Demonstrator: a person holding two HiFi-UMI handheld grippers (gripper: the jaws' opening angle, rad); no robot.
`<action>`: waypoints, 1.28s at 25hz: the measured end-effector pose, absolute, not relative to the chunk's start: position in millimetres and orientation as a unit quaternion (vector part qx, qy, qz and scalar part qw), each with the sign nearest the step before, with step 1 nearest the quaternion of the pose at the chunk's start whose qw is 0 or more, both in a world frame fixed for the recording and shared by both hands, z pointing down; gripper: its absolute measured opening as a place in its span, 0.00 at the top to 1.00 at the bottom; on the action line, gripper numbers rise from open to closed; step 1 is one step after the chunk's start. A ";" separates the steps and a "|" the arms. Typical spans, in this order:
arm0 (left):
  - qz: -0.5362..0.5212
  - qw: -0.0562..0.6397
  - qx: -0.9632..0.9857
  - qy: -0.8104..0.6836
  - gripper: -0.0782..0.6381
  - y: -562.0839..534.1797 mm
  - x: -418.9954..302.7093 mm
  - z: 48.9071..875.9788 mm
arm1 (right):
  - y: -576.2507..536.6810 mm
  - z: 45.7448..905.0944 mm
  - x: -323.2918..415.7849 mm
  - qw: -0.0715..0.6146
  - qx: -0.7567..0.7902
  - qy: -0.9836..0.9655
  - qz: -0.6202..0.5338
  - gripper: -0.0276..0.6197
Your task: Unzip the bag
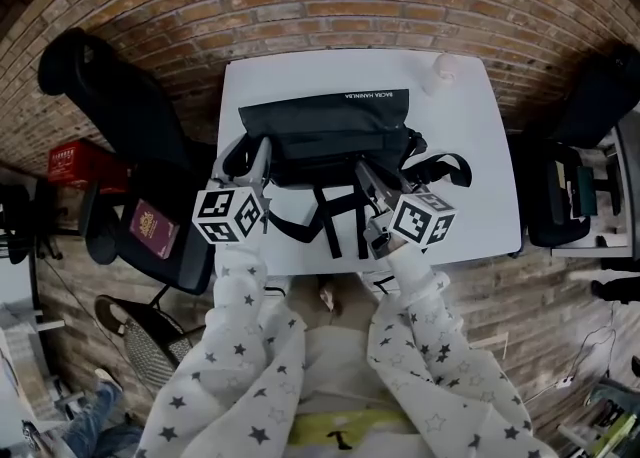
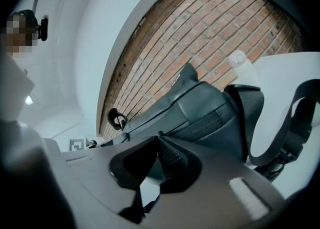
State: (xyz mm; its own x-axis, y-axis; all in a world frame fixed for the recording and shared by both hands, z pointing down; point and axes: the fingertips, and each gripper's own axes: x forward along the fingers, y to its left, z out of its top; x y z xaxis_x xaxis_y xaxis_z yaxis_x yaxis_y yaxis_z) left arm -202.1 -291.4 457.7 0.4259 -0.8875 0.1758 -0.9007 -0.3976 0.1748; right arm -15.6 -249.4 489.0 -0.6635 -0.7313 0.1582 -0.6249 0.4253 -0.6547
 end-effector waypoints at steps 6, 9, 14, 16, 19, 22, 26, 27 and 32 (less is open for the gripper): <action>0.027 0.120 0.833 -0.540 0.71 -292.6 -205.3 458.4 | -254.1 487.6 14.0 0.087 -0.444 0.822 -0.345 0.93; 0.027 0.119 0.832 -0.542 0.71 -293.4 -205.8 459.0 | -255.6 487.5 28.9 0.094 -0.462 0.813 -0.342 0.93; 0.029 0.118 0.830 -0.545 0.71 -294.6 -207.4 459.0 | -256.1 488.1 39.8 0.092 -0.474 0.808 -0.338 0.93; 0.029 0.117 0.829 -0.545 0.71 -294.5 -207.7 458.9 | -255.8 488.4 39.9 0.090 -0.477 0.807 -0.336 0.93; 0.027 0.118 0.829 -0.546 0.71 -294.5 -208.2 458.9 | -256.7 488.0 47.8 0.097 -0.492 0.798 -0.335 0.93; 0.027 0.117 0.827 -0.549 0.71 -295.0 -209.4 458.6 | -257.4 487.7 57.5 0.099 -0.505 0.791 -0.331 0.93; 0.026 0.118 0.826 -0.550 0.71 -295.2 -211.2 459.2 | -257.0 488.6 65.7 0.099 -0.520 0.782 -0.328 0.93; 0.026 0.118 0.826 -0.550 0.71 -295.5 -211.8 459.3 | -257.5 488.7 70.1 0.100 -0.526 0.778 -0.328 0.93; 0.024 0.117 0.824 -0.553 0.71 -295.6 -213.5 459.3 | -258.2 489.5 78.3 0.095 -0.538 0.774 -0.321 0.93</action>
